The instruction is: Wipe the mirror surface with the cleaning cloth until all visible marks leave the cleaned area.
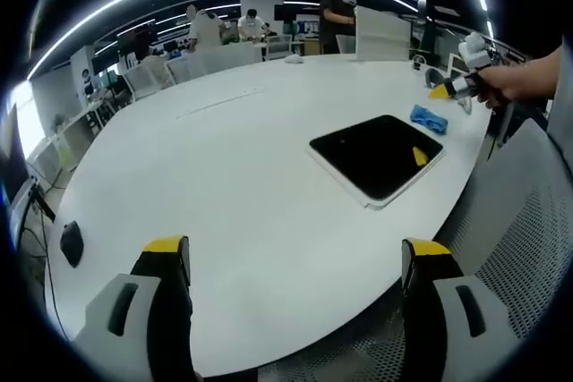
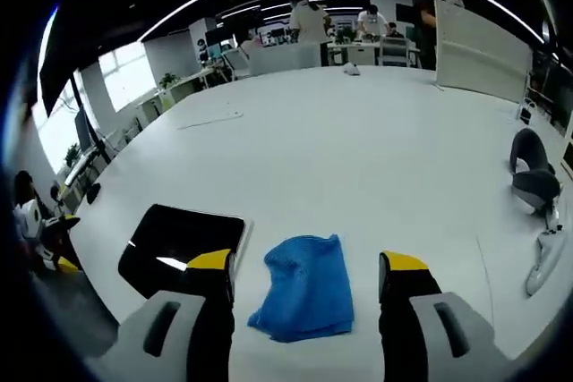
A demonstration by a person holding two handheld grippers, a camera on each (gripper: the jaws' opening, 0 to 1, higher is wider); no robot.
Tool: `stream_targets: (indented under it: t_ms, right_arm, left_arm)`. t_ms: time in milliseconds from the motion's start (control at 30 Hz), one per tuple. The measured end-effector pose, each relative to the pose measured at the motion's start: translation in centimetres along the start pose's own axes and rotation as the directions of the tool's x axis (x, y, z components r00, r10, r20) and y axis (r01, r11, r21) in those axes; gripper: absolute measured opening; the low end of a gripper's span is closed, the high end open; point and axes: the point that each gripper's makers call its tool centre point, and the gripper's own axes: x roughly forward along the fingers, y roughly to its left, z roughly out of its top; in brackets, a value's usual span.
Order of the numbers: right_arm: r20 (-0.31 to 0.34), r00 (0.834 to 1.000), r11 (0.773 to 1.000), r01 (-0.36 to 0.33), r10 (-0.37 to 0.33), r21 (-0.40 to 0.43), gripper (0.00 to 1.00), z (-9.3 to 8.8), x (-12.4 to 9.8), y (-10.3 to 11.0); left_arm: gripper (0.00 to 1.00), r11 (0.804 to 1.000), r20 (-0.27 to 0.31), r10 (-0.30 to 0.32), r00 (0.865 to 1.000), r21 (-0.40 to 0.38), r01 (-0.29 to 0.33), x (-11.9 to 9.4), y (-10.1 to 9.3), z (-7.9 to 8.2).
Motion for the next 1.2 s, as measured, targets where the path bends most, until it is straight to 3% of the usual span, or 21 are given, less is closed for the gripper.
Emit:
stream_targets:
  t_ms: [167,233,300,367,433,533,700,867,1200]
  right_arm:
    - [0.019,0.999,0.999,-0.037,0.037,0.001,0.74,-1.5,-2.2,0.2]
    - [0.030,0.999,1.000,-0.020,0.019,0.013,0.79,-2.3,-2.7,0.1]
    - [0.032,0.999,0.999,-0.034,0.034,0.015,0.87,-3.4,-3.0,0.5]
    - [0.040,0.999,0.999,-0.036,0.035,0.037,0.87,-4.1,-3.3,0.5]
    - [0.057,0.998,0.997,-0.037,0.033,0.062,0.89,-4.5,-3.5,0.4]
    - [0.056,0.998,0.998,-0.043,0.041,0.041,0.90,-4.9,-3.9,0.7]
    - [0.068,0.996,0.997,-0.057,0.054,0.046,0.92,-4.7,-4.2,0.1]
    - [0.094,0.994,0.995,-0.062,0.055,0.073,0.95,-4.3,-4.2,0.0]
    - [0.094,0.995,0.994,-0.048,0.039,0.097,0.97,-5.2,-4.2,0.0]
  left_arm:
    - [0.99,1.000,0.013,0.004,1.000,-0.015,-0.004,-0.2,0.1,0.2]
    - [0.99,1.000,0.027,0.007,1.000,-0.023,-0.006,-0.3,0.1,0.6]
    - [0.99,0.999,0.045,-0.004,0.999,-0.045,0.006,-0.4,0.0,0.9]
    - [0.99,0.997,0.057,-0.021,0.998,-0.068,0.025,-0.6,0.1,1.1]
    - [0.99,0.987,0.055,-0.032,0.998,-0.155,0.040,-1.2,0.4,0.8]
    - [0.99,0.975,0.101,0.010,0.995,-0.223,0.013,-2.0,1.9,1.2]
    - [0.99,0.979,0.110,0.034,0.993,-0.201,-0.011,-2.1,2.6,1.7]
    - [0.99,0.990,0.123,0.010,0.992,-0.141,0.007,-1.4,1.3,2.3]
    - [0.99,0.985,0.101,-0.013,0.995,-0.168,0.030,-1.1,0.9,1.7]
